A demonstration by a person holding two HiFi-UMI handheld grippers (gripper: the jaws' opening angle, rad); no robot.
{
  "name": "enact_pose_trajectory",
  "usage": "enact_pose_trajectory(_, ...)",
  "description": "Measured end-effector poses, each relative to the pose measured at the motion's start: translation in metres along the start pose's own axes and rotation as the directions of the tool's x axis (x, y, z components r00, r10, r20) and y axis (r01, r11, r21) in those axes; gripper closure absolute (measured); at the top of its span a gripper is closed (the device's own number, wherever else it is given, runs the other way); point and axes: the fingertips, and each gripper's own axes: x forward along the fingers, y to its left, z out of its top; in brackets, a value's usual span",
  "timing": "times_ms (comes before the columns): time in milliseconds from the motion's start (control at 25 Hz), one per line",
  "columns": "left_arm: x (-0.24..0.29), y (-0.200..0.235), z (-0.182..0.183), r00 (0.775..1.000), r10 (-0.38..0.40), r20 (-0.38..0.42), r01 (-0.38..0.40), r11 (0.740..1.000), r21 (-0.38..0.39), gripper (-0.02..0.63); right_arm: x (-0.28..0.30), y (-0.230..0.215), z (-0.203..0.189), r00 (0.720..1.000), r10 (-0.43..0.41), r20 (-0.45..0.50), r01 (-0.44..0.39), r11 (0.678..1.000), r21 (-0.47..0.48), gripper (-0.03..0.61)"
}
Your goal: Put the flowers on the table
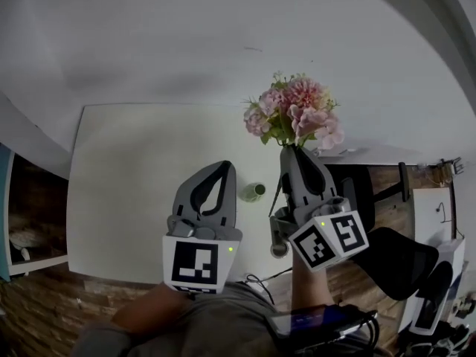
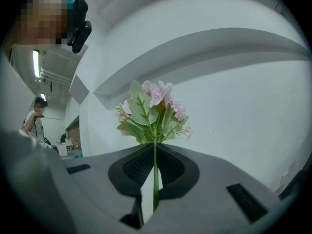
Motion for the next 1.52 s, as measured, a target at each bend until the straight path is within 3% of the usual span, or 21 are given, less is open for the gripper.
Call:
enact_pose_trajectory(480,0.02,0.035,-0.028,0.995,0.095,-0.03,-0.096,0.995,-0.026,0.606,0.043,-0.006,-0.022,0.995,0.101,0.018,-0.102,0.993,0.052,0.56)
enact_pose_trajectory(760,0.044,0.038,-0.047,0.99,0.133,-0.056,-0.135,0.99,-0.035,0.606,0.059,-0.033,-0.042,0.988,0.15,0.032,-0.152,0.986,0.071,0.56)
enact_pose_trajectory(1520,0.053,0.034,-0.045,0.983,0.136,-0.125,-0.14,0.99,-0.019,0.606,0.06,-0.036,-0.044,0.981,0.19,0.039,-0.192,0.977,0.088,0.56)
